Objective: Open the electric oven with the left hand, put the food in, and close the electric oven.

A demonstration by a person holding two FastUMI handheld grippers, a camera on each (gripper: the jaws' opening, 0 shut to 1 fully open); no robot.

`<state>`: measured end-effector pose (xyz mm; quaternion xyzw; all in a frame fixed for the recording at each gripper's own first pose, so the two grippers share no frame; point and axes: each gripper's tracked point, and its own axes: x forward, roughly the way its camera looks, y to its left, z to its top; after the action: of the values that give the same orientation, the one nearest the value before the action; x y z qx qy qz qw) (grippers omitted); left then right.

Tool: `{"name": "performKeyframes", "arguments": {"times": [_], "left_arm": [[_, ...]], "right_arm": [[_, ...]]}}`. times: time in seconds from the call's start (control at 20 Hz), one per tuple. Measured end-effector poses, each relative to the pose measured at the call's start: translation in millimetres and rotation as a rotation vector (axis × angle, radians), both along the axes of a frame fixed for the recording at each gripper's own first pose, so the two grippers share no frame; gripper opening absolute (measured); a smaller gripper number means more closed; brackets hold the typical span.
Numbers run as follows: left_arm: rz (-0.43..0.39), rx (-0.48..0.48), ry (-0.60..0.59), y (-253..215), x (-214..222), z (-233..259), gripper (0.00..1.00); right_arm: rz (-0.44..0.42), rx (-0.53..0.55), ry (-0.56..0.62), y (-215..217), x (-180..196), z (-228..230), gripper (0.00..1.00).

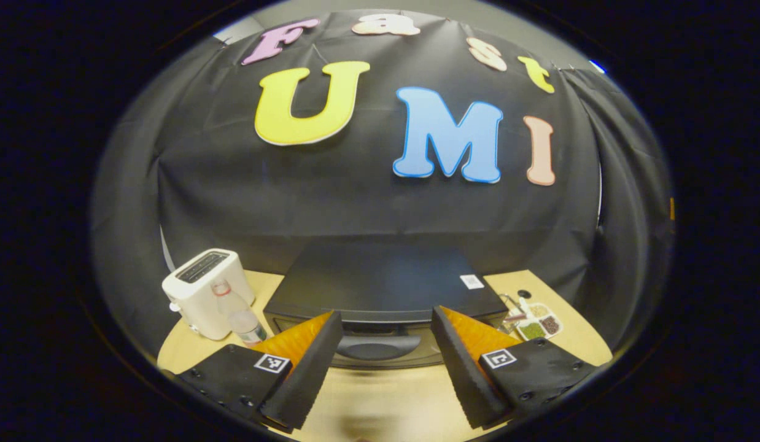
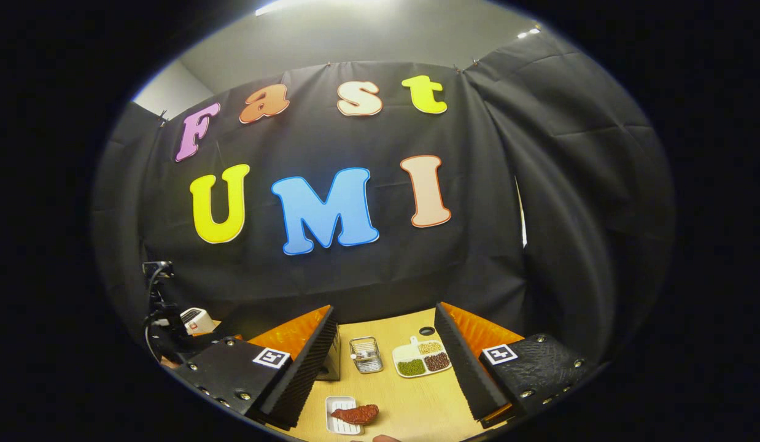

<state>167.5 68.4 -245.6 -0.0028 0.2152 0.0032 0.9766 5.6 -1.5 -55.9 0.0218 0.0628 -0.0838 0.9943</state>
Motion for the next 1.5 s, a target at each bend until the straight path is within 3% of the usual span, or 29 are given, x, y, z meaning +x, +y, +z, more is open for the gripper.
{"name": "performKeyframes", "arguments": {"times": [0.3,0.65,0.75,1.0,1.5], "left_arm": [[0.037,-0.029,0.067,8.2,23.3,-39.1,0.98],[0.006,0.083,0.039,8.0,32.7,-48.6,1.0],[0.013,0.056,0.027,6.0,32.8,-49.0,1.0],[0.013,0.055,0.043,7.6,3.0,-52.8,0.95],[0.021,0.028,0.119,4.4,-57.0,-83.0,0.98]], "right_arm": [[-0.018,-0.03,0.028,-3.5,0.2,-9.6,0.98],[-0.033,-0.024,0.037,-7.0,10.0,-13.5,0.98],[-0.025,-0.015,0.034,-2.8,13.3,-14.4,0.99],[0.009,-0.012,0.026,7.4,18.1,-12.8,0.98],[0.036,-0.014,0.039,10.5,15.7,-18.1,0.98]]}}
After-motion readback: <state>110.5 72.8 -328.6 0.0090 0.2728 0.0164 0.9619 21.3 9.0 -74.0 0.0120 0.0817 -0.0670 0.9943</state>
